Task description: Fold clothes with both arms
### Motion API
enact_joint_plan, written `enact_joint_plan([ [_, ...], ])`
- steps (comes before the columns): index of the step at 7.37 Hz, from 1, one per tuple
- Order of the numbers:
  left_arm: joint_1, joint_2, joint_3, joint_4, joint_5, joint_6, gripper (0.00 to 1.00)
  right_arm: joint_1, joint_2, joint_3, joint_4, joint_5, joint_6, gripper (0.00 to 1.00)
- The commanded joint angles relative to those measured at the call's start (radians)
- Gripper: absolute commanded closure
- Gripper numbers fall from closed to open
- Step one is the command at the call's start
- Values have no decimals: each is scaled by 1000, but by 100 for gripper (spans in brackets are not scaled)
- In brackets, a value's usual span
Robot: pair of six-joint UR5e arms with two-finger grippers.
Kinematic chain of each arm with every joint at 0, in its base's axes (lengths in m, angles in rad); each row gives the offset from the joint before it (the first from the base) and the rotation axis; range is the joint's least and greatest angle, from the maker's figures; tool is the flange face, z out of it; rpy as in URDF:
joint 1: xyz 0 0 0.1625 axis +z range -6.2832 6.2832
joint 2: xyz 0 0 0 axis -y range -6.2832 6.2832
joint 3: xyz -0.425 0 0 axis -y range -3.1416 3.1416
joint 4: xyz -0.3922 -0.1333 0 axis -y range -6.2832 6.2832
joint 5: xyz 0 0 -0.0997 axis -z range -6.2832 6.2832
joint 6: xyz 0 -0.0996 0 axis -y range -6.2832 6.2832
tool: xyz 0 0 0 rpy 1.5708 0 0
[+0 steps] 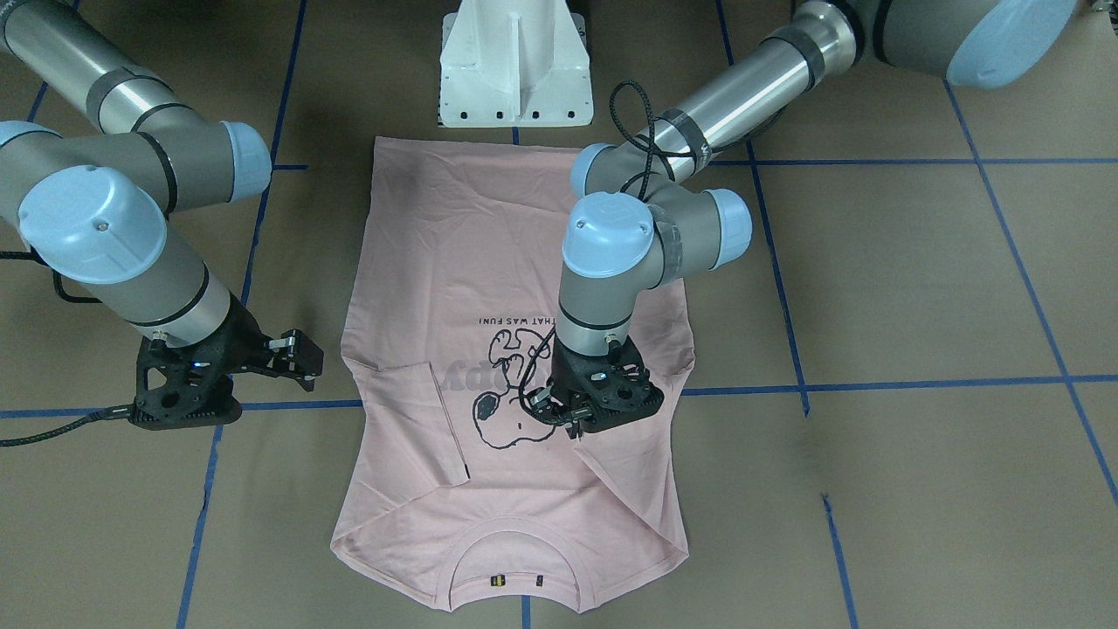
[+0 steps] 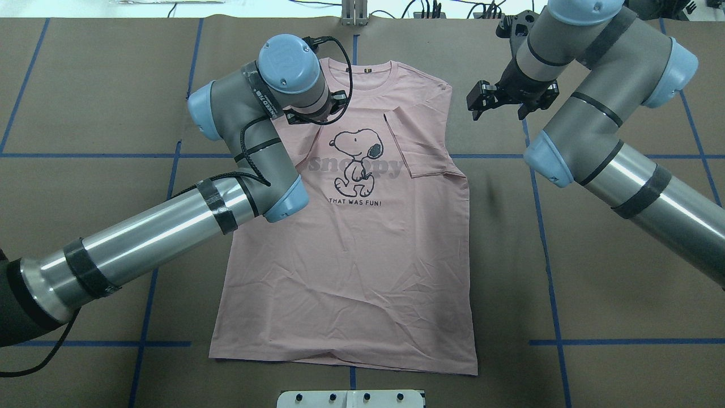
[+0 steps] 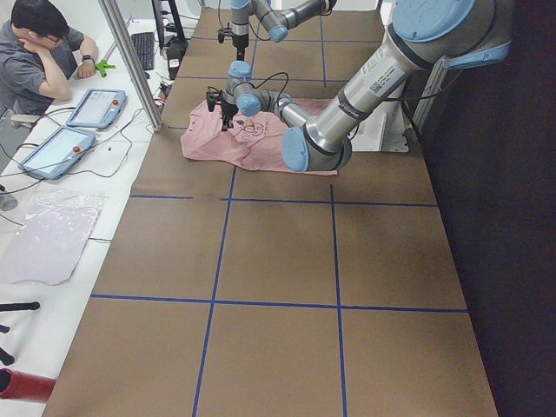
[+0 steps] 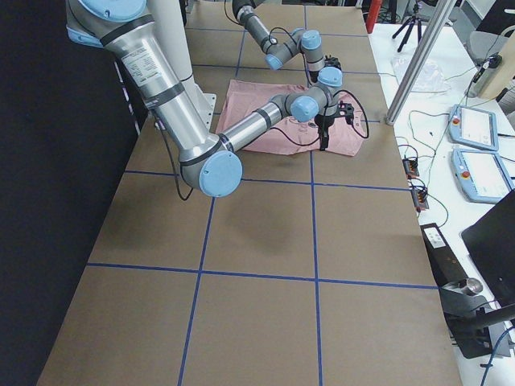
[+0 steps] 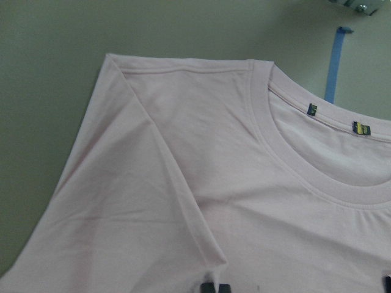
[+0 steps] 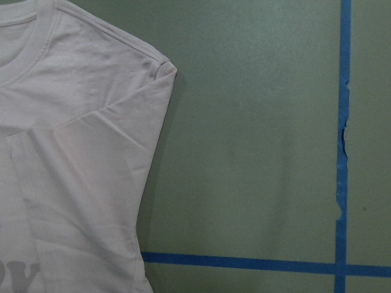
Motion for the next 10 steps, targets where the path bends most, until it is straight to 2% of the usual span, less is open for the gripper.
enact_joint_plan([
  [1,4,-8,27,-25,1,-9,96,-1,1,3,2,0,2,0],
  [2,6,8,23,-80,1,-2,1,-1,1,3,2,0,2,0],
  [4,4,23,-2,-123,-9,0,0,-2,-3,7,2,3,13,0],
  [5,6,54,-79,-95,-39,-2,0,-11,-20,42,2,23,25,0],
  [6,6,139,-233,-5,-99,1,0,-42,-93,131,3,25,89,0],
  [7,6,229,-420,95,-108,7,0,-86,-170,241,3,19,141,0],
  [8,15,294,-566,198,-110,70,0,-152,-254,350,5,-24,229,0],
  [9,42,387,-692,249,-101,127,0,-254,-351,473,3,-116,310,0],
  [10,49,493,-803,246,-98,133,0,-383,-440,580,12,-224,454,0],
])
